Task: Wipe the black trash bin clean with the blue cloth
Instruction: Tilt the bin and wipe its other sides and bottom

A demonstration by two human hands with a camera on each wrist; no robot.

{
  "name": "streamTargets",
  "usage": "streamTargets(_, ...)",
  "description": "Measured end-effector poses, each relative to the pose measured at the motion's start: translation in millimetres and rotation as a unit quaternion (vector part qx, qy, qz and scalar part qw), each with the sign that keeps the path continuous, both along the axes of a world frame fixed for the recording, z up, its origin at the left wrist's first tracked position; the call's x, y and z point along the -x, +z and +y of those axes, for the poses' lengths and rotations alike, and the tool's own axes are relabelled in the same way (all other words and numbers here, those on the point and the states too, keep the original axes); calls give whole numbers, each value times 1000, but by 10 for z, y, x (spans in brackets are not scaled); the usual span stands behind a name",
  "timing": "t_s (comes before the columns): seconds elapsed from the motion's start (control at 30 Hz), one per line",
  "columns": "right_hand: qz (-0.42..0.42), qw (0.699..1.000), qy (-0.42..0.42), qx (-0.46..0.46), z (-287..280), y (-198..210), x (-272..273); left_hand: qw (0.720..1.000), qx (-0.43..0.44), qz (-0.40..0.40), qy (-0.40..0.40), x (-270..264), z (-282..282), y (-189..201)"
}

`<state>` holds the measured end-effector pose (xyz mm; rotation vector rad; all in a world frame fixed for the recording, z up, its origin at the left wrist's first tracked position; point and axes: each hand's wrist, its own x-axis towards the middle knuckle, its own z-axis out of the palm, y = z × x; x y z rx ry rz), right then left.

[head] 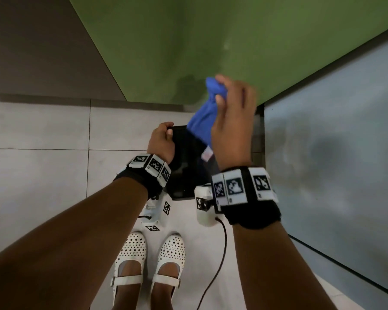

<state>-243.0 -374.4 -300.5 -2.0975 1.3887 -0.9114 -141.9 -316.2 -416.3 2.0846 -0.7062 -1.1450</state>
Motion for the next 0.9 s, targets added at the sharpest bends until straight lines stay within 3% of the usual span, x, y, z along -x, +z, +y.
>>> streamTargets(0.13,-61,996,-2,67,267,240,179,1000,-18,6,5,20,21,-8)
streamTargets(0.37,104,994,-15,-14,875,-365,522,1000,-8,2,15,25,58,-24)
streamTargets(0.5,123,986,-19,-107,784,-559,473,1000,0,1,20,31,58,-29)
streamTargets(0.63,256,958,-101,-84,549,-756,256,999,-7,0,34,44,31,-27)
streamTargets(0.73,313,934,-111,-132,569,-900,143,999,-33,-26,32,42,-36,7)
streamTargets(0.8,340,926,-107,-128,643,-998,131,998,-18,-66,1,19,-89,2)
streamTargets(0.9,365,919,-92,-119,603,-1129,137,986,7,-117,-118,-37,-111,-63)
